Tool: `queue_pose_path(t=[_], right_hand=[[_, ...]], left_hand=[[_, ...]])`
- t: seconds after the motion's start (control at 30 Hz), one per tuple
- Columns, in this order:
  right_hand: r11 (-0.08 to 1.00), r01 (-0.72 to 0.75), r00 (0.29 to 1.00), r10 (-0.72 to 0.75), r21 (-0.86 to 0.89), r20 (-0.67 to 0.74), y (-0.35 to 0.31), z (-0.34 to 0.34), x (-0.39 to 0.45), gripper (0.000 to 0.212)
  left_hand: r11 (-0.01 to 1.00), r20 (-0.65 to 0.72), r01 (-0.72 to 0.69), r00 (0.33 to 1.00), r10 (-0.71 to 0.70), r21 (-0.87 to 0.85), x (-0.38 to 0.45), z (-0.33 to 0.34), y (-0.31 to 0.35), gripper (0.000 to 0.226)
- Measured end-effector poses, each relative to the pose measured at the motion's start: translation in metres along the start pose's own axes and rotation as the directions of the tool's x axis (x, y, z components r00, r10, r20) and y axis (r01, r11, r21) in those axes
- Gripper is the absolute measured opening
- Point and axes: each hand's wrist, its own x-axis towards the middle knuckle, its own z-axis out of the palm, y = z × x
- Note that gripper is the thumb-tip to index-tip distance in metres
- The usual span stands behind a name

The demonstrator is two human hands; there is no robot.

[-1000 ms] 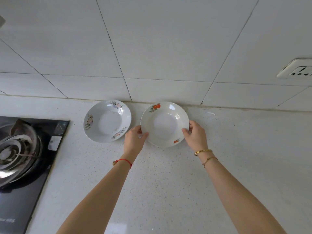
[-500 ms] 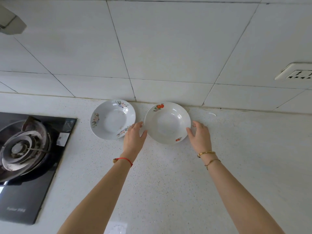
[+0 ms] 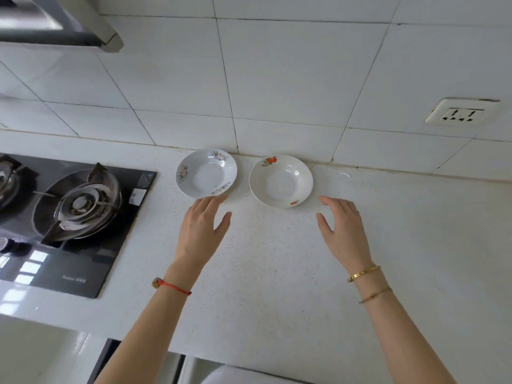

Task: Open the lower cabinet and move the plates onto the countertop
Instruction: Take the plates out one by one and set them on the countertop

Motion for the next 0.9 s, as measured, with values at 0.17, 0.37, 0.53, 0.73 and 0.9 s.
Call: queue_pose_path(t=[0.17,0.37,0.53,0.73,0.9], right_hand=[[0.999,0.040,0.999,-0.040,0.006,-0.023,-0.018,-0.020,-0.048,0.035],[0.998,0.064,0.998,-0.064,0.009,-0.018,-0.040,-0.036,-0.106,0.035],[0.998,0.059,0.998,-0.059,-0.002,-0.038,-0.062,-0.042,-0.158,0.034],[0.999,0.036,0.998,-0.036,-0.009,-0.053,-0.106,-0.040,-0.243,0.035],[1.000,-0.024,0.999,0.025,0.008,-0.037,-0.148,-0.028,-0.335,0.035]], left_hand=[[1.000,0.006,0.001,1.000,-0.001,0.016,-0.061,-0.029,0.011,0.036],[1.000,-0.015,0.012,1.000,-0.012,-0.007,-0.132,-0.053,0.014,0.034],[0.999,-0.046,0.029,0.998,-0.031,-0.042,-0.190,-0.076,0.007,0.033],[0.997,-0.052,0.006,0.999,-0.010,-0.077,-0.274,-0.112,-0.017,0.034],[0.996,-0.013,-0.023,1.000,0.022,-0.083,-0.351,-0.141,-0.041,0.034]])
